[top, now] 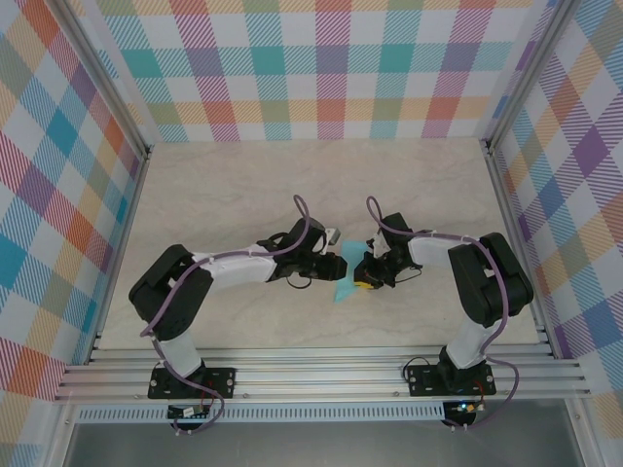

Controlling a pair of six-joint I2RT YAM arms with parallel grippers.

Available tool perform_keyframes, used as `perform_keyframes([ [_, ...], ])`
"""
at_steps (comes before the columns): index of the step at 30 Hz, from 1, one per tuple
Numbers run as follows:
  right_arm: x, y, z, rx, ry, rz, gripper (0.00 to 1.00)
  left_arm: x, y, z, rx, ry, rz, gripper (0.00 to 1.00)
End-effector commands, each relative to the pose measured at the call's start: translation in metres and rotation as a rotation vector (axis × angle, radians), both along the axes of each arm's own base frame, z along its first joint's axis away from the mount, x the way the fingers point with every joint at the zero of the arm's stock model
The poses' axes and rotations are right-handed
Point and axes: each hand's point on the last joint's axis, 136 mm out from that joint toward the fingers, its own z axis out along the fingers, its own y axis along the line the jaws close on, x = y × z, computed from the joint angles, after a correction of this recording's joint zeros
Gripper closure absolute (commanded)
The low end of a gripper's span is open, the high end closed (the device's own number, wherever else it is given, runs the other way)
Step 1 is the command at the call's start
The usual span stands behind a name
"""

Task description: Fold a paper plane with a square sheet of paper (pick it up from the middle)

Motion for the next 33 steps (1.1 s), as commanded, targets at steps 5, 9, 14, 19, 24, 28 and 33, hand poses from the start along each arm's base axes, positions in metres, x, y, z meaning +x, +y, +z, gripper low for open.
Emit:
perform_keyframes([
  [5, -0.008, -0.014, -0.024, -0.105, 0.049, -0.004, 0.87, -0.028, -0.013, 0.011, -0.093, 0.100, -0.092, 0.85],
  [9, -0.007, -0.014, -0.025, -0.106, 0.053, -0.006, 0.87, -0.036, -0.021, -0.005, -0.083, 0.144, -0.122, 0.86],
  [14, -0.006, -0.013, -0.024, -0.105, 0.052, -0.005, 0.87, -0.041, -0.027, -0.024, -0.044, 0.178, -0.137, 0.86],
  [19, -0.006, -0.013, -0.024, -0.106, 0.052, -0.006, 0.87, -0.044, -0.031, -0.039, -0.009, 0.193, -0.146, 0.86],
  [24, -0.006, -0.014, -0.025, -0.111, 0.057, -0.004, 0.87, -0.047, -0.029, -0.049, 0.028, 0.205, -0.156, 0.85],
  [28, -0.006, -0.014, -0.027, -0.115, 0.060, -0.005, 0.87, -0.048, -0.018, -0.061, 0.102, 0.201, -0.147, 0.85],
  [33, -0.006, -0.014, -0.028, -0.121, 0.065, 0.000, 0.87, -0.059, -0.005, -0.079, 0.149, 0.237, -0.148, 0.85],
])
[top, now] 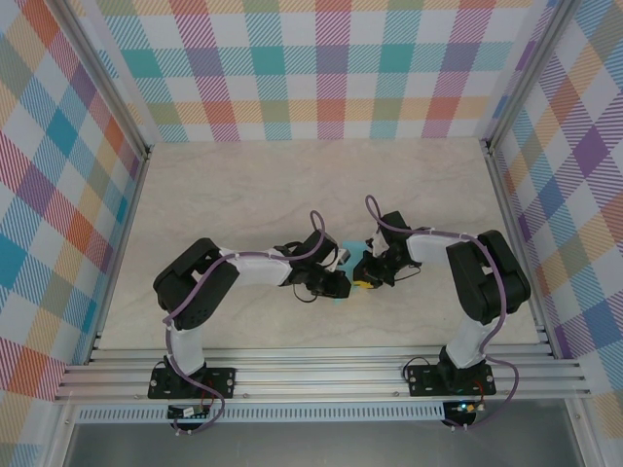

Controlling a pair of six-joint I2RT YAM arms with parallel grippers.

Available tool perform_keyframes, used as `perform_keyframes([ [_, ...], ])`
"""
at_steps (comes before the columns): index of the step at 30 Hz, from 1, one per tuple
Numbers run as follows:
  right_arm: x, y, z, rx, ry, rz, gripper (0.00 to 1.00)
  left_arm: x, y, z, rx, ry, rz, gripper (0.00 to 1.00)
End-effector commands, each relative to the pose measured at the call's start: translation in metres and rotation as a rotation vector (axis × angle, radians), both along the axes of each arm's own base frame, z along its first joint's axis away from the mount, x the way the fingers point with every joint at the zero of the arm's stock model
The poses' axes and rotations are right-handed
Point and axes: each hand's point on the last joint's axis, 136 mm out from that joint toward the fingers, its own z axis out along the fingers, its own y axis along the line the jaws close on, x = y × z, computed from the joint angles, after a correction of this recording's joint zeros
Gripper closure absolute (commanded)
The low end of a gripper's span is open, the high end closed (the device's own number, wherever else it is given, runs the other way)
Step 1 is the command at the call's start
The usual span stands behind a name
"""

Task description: Fold a paper plane with a square sheet of paper (pick it up from the middle)

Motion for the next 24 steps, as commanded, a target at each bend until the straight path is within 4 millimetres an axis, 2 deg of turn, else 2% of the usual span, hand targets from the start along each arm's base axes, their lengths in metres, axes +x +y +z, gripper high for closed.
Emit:
perform_keyframes([
  [1, -0.008, -0.016, -0.028, -0.116, 0.040, 0.001, 0.87, -0.017, 0.016, -0.024, 0.092, 0.043, -0.019, 0.85],
  [9, -0.006, -0.018, -0.027, -0.136, 0.035, 0.007, 0.86, -0.039, 0.046, -0.047, 0.208, 0.081, -0.030, 0.86],
  [14, -0.005, -0.019, -0.027, -0.142, 0.034, 0.006, 0.86, -0.049, 0.066, -0.054, 0.267, 0.093, -0.021, 0.86],
  [24, -0.006, -0.019, -0.029, -0.147, 0.040, 0.004, 0.86, -0.068, 0.080, -0.054, 0.274, 0.129, -0.041, 0.85],
])
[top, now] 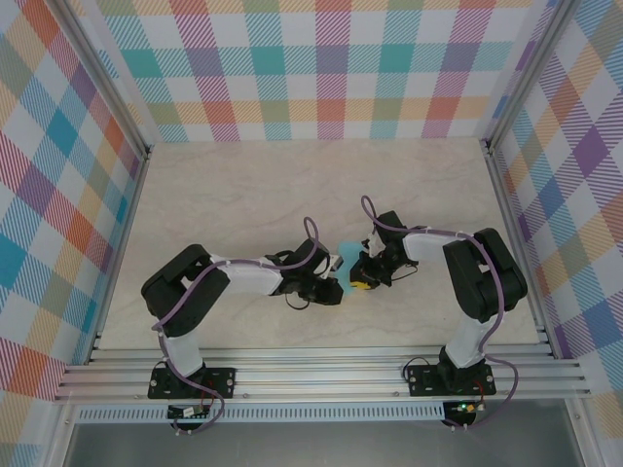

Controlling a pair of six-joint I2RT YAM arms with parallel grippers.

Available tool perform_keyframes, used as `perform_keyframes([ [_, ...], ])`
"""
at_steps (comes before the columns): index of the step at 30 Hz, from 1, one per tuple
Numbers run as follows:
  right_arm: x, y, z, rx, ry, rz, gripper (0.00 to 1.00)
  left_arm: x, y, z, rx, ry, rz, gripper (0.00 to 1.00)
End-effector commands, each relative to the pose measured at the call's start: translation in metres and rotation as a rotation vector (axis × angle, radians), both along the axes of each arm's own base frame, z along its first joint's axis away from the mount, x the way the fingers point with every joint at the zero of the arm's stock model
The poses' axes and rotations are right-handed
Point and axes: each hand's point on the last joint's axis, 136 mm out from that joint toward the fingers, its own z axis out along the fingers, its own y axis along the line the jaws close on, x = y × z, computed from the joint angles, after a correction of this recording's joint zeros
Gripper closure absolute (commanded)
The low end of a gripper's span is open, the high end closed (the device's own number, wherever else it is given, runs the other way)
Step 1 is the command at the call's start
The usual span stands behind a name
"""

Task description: Fold a paper plane with a square sheet of paper (pick it up from the middle)

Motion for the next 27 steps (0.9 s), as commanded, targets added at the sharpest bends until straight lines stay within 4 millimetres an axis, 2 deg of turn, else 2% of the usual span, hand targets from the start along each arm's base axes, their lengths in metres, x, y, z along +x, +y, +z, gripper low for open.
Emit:
perform_keyframes([
  [1, -0.003, -0.025, -0.029, -0.151, 0.020, -0.014, 0.86, -0.053, 0.060, -0.046, 0.258, 0.184, -0.020, 0.85],
  [5, -0.004, -0.025, -0.029, -0.151, 0.019, -0.012, 0.86, -0.055, 0.066, -0.042, 0.274, 0.175, -0.019, 0.85],
  [11, -0.003, -0.024, -0.027, -0.150, 0.017, -0.011, 0.86, -0.064, 0.090, -0.045, 0.367, 0.188, 0.003, 0.86],
  [14, -0.003, -0.024, -0.026, -0.148, 0.014, -0.010, 0.86, -0.061, 0.092, -0.036, 0.355, 0.161, 0.023, 0.86],
  [16, -0.003, -0.023, -0.026, -0.144, 0.013, -0.011, 0.86, -0.054, 0.089, -0.023, 0.332, 0.121, 0.041, 0.86],
  [19, -0.002, -0.022, -0.025, -0.138, 0.014, -0.013, 0.86, -0.041, 0.075, 0.003, 0.260, 0.065, 0.058, 0.86],
  [23, -0.001, -0.023, -0.024, -0.140, 0.010, -0.015, 0.85, -0.022, 0.046, 0.043, 0.121, -0.010, 0.063, 0.83],
  [25, -0.001, -0.021, -0.023, -0.133, 0.010, -0.015, 0.85, -0.015, 0.032, 0.055, 0.071, -0.019, 0.058, 0.83],
  [27, 0.000, -0.021, -0.023, -0.129, 0.008, -0.015, 0.85, -0.005, 0.009, 0.067, -0.017, -0.027, 0.040, 0.83],
])
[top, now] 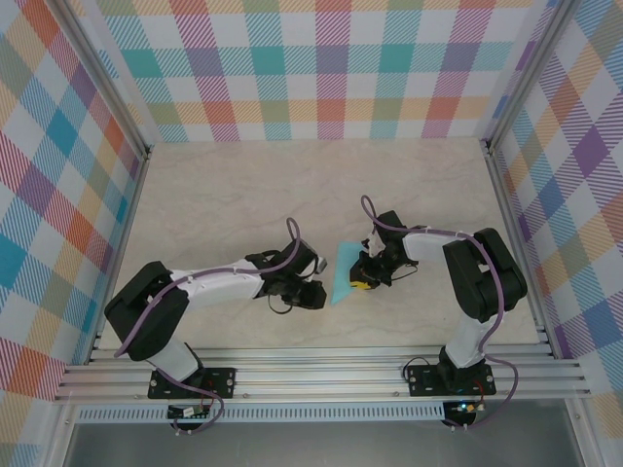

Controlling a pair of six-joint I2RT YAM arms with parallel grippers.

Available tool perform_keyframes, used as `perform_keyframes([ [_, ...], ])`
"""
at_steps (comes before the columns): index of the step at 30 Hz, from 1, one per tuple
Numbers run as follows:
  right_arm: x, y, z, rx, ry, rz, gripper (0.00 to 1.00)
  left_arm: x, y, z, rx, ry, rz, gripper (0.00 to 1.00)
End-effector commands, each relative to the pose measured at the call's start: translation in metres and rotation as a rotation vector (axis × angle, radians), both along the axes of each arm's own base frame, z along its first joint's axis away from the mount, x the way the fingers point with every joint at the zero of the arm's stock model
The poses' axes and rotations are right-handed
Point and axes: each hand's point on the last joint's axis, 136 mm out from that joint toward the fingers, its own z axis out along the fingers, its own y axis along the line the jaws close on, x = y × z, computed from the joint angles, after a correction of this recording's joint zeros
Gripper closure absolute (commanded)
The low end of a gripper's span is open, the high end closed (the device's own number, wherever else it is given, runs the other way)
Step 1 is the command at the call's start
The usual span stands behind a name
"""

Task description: Fold a paper plane with a square sheet of paper (pick it up from the middle)

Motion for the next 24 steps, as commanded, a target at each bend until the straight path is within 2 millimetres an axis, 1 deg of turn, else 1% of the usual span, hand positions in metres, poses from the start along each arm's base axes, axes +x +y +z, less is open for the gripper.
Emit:
perform_keyframes([
  [1, 0.000, -0.020, -0.023, -0.126, 0.008, -0.017, 0.85, 0.013, -0.038, 0.029, -0.140, -0.019, -0.026, 0.83],
  [4, 0.001, -0.019, -0.021, -0.118, 0.006, -0.020, 0.85, 0.022, -0.052, 0.020, -0.153, -0.007, -0.024, 0.83],
  [6, 0.002, -0.018, -0.021, -0.114, 0.007, -0.020, 0.85, 0.025, -0.060, 0.009, -0.154, 0.018, -0.029, 0.83],
  [9, 0.003, -0.017, -0.018, -0.108, 0.002, -0.019, 0.85, 0.028, -0.063, -0.007, -0.140, 0.035, -0.021, 0.84],
  [14, 0.005, -0.014, -0.013, -0.095, -0.005, -0.021, 0.85, 0.027, -0.050, -0.037, -0.049, 0.048, 0.002, 0.85],
  [16, 0.006, -0.013, -0.010, -0.083, -0.011, -0.020, 0.85, 0.026, -0.042, -0.050, -0.001, 0.057, 0.012, 0.86],
  [19, 0.008, -0.010, -0.001, -0.063, -0.035, -0.027, 0.84, 0.023, -0.028, -0.070, 0.076, 0.070, 0.035, 0.89],
  [21, 0.011, -0.011, 0.013, -0.051, -0.076, -0.047, 0.84, 0.019, -0.023, -0.077, 0.089, 0.084, 0.037, 0.91],
  [24, 0.011, -0.006, 0.032, 0.003, -0.119, -0.064, 0.85, 0.014, -0.019, -0.081, 0.087, 0.092, 0.039, 0.91],
])
